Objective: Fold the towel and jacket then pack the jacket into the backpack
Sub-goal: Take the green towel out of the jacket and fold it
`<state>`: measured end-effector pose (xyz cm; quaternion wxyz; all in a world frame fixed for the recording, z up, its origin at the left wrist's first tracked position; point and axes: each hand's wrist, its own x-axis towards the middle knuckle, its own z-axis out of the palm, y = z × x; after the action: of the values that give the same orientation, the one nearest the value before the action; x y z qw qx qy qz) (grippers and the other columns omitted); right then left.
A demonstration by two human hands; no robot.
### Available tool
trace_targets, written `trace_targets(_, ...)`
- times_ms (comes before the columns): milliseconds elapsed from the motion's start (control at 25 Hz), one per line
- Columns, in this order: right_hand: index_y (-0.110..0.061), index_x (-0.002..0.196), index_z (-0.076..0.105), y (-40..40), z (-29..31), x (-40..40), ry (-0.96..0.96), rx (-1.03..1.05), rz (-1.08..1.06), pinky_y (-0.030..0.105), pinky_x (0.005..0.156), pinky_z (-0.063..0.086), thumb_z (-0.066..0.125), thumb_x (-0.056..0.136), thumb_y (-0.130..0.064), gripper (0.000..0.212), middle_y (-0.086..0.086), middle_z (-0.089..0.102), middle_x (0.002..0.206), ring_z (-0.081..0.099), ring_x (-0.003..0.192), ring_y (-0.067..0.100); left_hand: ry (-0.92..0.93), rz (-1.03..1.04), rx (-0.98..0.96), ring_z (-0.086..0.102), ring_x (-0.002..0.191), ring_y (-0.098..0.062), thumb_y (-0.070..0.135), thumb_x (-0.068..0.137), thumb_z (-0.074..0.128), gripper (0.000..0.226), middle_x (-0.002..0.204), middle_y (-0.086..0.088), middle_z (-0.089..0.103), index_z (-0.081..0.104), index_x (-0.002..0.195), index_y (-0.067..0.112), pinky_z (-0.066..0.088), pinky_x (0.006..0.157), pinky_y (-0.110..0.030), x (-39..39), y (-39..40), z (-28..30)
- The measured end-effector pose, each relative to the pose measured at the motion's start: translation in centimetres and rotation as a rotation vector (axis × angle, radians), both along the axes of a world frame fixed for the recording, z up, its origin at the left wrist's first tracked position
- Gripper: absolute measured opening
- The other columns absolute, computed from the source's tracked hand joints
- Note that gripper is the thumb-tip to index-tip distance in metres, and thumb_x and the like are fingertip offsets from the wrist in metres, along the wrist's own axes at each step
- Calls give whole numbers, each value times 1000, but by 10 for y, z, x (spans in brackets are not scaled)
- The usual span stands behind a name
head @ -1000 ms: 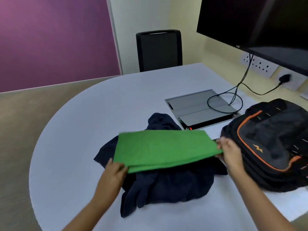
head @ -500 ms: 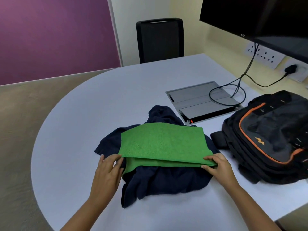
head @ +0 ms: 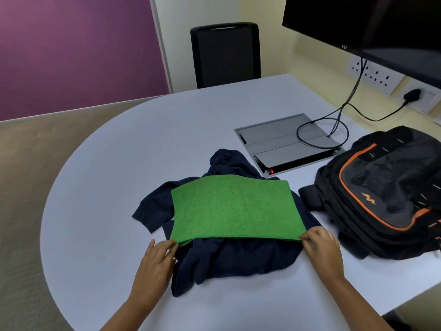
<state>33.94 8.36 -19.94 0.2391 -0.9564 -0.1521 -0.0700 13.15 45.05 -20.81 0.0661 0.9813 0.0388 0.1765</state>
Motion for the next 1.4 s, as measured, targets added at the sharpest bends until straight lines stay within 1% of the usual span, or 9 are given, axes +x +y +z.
trace_targets(160,-21,87,72,-3,-12,-6,162,148,28,20,78,41,67,77,4,27,-5,55,89,55,87,19,114,201,-320,60,88,-20,7,79,40,34,105,0,60,69,95,11,45,85,-28,6,-11,-5)
trace_targets(240,-20,101,65,1,-8,-8,334,391,-128,13,79,43,61,83,2,28,4,59,95,59,88,18,154,519,-835,59,83,-19,-1,85,46,24,99,-3,62,66,87,13,44,67,-22,15,-19,-2)
trace_targets(360,-14,120,47,15,5,-2,656,809,-472,30,64,56,58,92,-16,31,11,61,90,62,72,18,110,849,-1746,48,49,-11,20,95,49,22,62,-2,57,56,77,9,38,44,-17,32,-18,6)
trace_targets(440,-17,119,41,26,14,3,827,947,-542,23,47,54,60,91,-16,34,8,58,88,60,68,18,157,879,-1951,32,33,-4,34,95,49,31,44,8,43,50,70,15,28,35,-14,38,-14,10)
trace_targets(720,-8,133,41,38,21,6,867,1344,-708,21,62,51,56,89,3,48,5,57,86,53,72,12,225,1003,-2005,52,49,-13,10,90,59,17,68,-5,49,53,74,6,45,34,-16,50,-10,28)
trace_targets(840,-8,126,46,45,29,2,728,1440,-725,27,78,49,54,88,7,42,9,58,93,56,76,12,37,1040,-2046,56,38,-10,1,90,56,15,71,-8,50,52,75,4,48,36,-17,51,-3,34)
trace_targets(960,-18,103,51,60,51,5,522,1403,-700,21,70,54,57,86,7,31,15,58,104,59,78,11,-193,938,-1934,59,49,-10,1,90,56,14,73,-10,54,52,76,6,53,45,-16,56,-2,57)
trace_targets(1240,-29,96,53,152,124,-16,314,1047,-104,9,67,47,65,79,8,43,6,63,88,59,67,-6,-203,549,-1610,66,62,-6,2,87,60,5,76,-9,66,62,84,5,55,62,-13,76,-43,121)
trace_targets(1400,-36,102,51,197,130,-63,407,915,251,14,72,51,65,79,8,52,-1,61,84,61,76,-2,-120,432,-1493,71,75,-14,4,84,65,8,80,-10,73,70,84,11,56,76,-30,85,-69,132)
